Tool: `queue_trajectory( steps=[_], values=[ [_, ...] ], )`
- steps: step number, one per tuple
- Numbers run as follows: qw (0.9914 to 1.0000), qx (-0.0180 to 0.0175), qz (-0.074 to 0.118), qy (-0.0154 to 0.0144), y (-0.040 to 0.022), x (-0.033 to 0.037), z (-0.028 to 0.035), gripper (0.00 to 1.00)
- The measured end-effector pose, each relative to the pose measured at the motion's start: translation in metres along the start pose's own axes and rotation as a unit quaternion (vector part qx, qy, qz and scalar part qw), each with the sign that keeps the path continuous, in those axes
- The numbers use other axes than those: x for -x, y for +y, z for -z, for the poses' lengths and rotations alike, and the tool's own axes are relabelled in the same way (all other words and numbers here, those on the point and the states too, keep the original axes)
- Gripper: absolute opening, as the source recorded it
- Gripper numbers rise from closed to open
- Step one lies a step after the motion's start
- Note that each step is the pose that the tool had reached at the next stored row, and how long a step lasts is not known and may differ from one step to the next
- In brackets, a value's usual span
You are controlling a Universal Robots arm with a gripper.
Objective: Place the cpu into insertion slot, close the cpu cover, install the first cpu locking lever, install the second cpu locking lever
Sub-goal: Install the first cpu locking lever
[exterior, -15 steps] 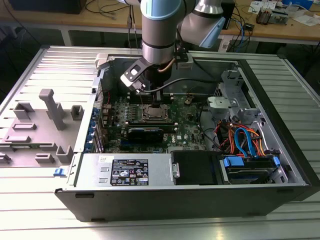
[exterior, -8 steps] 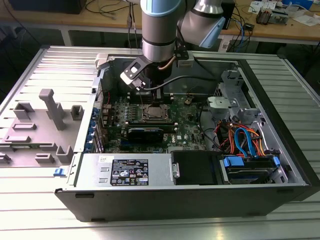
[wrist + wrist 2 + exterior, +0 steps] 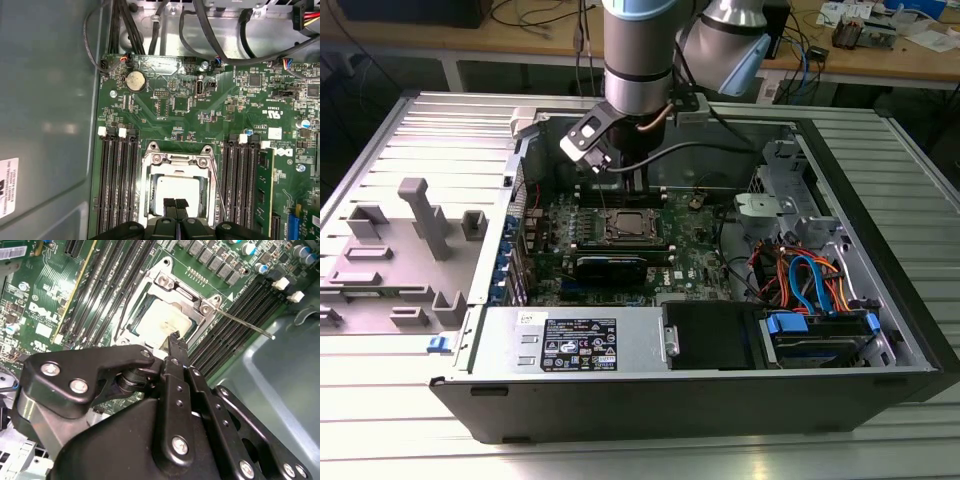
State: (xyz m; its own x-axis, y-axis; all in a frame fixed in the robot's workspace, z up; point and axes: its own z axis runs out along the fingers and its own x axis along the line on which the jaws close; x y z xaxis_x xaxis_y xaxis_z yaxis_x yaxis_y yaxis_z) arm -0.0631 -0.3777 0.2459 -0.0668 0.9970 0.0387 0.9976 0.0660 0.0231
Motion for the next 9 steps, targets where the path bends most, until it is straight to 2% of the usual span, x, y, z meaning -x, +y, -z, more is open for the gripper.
queue_trajectory(
  steps=[5,9],
  values=[
    [1.0,0.0,0.0,-0.0001,0.0004,-0.0006,0.0145,0.11],
    [1.0,0.0001,0.0,-0.0001,0.0004,-0.0007,0.0166,0.11]
  ],
)
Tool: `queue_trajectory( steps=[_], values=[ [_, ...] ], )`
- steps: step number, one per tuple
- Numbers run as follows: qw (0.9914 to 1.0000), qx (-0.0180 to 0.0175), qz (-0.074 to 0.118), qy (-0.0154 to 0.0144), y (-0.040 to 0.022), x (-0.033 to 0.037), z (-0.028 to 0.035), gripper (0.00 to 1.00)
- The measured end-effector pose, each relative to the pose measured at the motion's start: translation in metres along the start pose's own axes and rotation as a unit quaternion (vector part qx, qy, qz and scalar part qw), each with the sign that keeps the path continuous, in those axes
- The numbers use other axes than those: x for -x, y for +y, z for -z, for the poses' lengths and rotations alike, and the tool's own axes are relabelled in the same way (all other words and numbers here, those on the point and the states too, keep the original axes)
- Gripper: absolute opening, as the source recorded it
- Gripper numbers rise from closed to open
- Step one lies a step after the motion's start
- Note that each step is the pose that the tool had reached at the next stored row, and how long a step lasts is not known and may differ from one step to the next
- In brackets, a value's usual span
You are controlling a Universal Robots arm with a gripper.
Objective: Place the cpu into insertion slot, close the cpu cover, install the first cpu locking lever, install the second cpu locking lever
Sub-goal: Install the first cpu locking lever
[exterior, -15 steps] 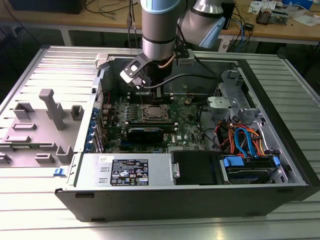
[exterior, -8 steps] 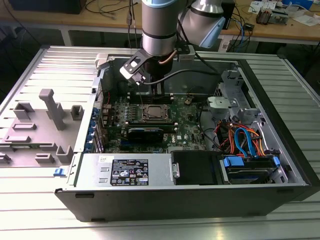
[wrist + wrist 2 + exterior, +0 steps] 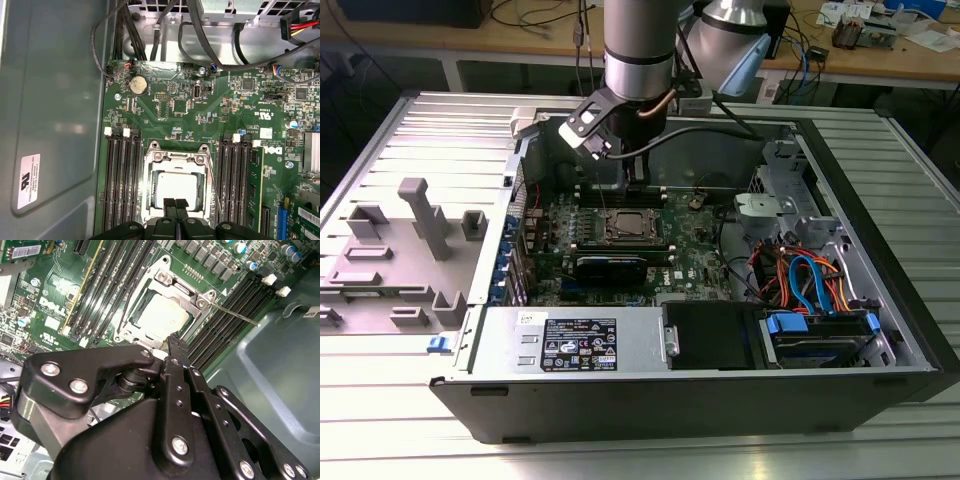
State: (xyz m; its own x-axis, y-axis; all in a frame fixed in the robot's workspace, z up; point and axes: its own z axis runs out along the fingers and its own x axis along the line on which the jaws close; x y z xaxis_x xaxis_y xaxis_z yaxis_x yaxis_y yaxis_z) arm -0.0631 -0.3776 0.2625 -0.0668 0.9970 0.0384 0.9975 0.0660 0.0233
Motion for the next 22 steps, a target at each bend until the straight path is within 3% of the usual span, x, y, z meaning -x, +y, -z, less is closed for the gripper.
queue_trajectory(
  steps=[3,10,22],
  values=[
    [1.0,-0.0001,0.0,0.0,0.0,0.0,0.0001,0.11],
    [0.99974,-0.0009,0.023,0.0005,0.0,0.0,0.0001,0.11],
    [0.99854,-0.0021,0.054,0.0012,0.0,0.0,0.0001,0.11]
  ],
)
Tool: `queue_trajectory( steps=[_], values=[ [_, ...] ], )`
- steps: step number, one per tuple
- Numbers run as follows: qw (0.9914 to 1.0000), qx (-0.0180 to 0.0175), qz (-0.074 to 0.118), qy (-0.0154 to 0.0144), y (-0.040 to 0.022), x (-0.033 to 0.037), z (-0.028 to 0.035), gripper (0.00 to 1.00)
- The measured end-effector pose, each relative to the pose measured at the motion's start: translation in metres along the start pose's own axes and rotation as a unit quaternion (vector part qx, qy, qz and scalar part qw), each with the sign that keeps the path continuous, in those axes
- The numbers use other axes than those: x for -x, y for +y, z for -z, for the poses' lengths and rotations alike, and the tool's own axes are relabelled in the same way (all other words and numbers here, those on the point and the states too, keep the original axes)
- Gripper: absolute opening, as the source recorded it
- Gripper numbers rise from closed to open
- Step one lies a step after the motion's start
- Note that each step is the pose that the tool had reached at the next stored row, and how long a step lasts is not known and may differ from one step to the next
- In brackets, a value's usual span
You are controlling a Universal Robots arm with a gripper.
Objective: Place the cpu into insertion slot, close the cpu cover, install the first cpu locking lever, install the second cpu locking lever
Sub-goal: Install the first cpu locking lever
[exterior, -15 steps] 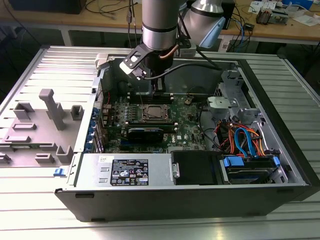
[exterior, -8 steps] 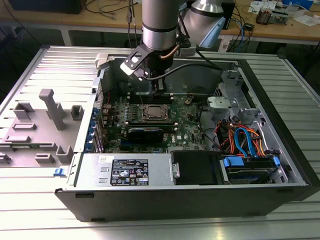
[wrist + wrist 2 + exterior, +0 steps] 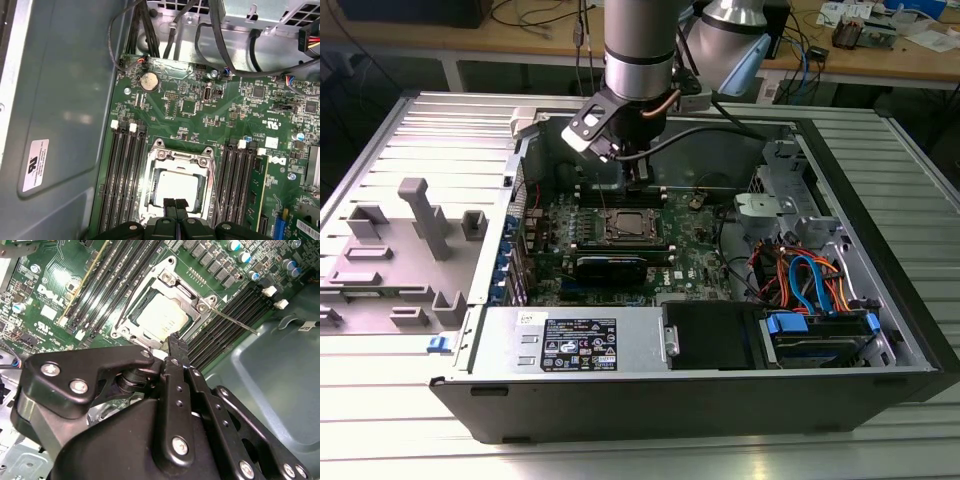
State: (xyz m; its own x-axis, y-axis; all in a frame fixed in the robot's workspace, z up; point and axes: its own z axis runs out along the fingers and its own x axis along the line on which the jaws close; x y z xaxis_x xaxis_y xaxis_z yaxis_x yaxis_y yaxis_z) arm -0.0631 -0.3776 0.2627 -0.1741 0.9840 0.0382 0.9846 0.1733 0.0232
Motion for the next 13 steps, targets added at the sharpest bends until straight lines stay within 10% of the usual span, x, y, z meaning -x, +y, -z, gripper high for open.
queue_trajectory(
  steps=[13],
  values=[
    [0.99868,-0.0019,0.051,0.0012,-0.0002,0.0001,0.0,0.11]
  ],
)
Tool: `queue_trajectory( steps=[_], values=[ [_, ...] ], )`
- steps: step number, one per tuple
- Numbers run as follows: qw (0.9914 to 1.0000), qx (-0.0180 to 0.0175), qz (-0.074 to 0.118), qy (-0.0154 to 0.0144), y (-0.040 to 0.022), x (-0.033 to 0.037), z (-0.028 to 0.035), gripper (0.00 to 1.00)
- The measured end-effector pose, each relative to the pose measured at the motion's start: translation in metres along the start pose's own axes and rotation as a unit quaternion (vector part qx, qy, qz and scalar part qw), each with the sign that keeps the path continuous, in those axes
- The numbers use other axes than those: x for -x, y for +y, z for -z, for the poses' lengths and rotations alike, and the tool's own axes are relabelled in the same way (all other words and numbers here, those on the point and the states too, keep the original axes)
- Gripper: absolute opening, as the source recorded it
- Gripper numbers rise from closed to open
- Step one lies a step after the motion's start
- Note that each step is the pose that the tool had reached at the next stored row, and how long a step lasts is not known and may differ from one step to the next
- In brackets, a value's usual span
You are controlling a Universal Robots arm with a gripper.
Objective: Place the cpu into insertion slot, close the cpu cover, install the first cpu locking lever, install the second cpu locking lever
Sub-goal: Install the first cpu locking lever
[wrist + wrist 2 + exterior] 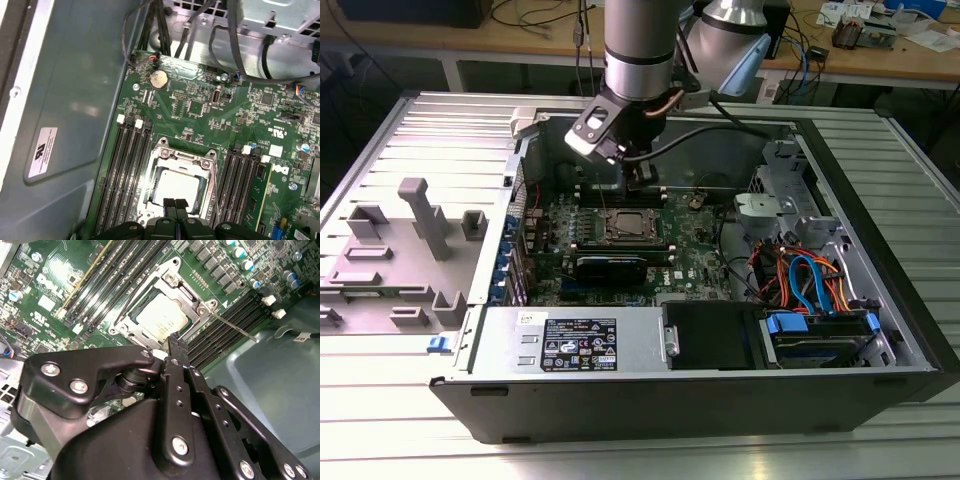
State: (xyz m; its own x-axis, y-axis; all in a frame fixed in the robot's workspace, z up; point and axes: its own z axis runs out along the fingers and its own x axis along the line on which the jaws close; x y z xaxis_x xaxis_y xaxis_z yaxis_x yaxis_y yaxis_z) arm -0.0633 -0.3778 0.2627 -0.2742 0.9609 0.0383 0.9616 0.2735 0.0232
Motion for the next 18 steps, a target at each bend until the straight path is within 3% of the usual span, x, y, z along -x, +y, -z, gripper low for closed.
queue_trajectory(
  steps=[3,5,7,10,12,13,15,16,18],
  values=[
    [0.99973,-0.0009,0.023,0.0005,0.0,0.0,0.0,0.11],
    [0.99898,-0.0018,0.045,0.001,-0.0001,0.0,0.0,0.11],
    [0.99799,-0.0025,0.063,0.0014,-0.0001,0.0,0.0001,0.11],
    [0.99579,-0.0035,0.092,0.0021,-0.0001,0.0,0.0,0.11],
    [0.99337,-0.0045,0.115,0.0026,-0.0001,0.0,0.0,0.11],
    [0.9914,-0.005,0.131,0.003,-0.0001,0.0,0.0,0.11],
    [0.98866,-0.0058,0.15,0.0035,-0.0001,0.0,-0.0001,0.11],
    [0.98575,-0.0065,0.168,0.0039,-0.0001,0.0,-0.0001,0.11],
    [0.98282,-0.0071,0.184,0.0043,-0.0001,0.0,-0.0001,0.11]
  ],
)
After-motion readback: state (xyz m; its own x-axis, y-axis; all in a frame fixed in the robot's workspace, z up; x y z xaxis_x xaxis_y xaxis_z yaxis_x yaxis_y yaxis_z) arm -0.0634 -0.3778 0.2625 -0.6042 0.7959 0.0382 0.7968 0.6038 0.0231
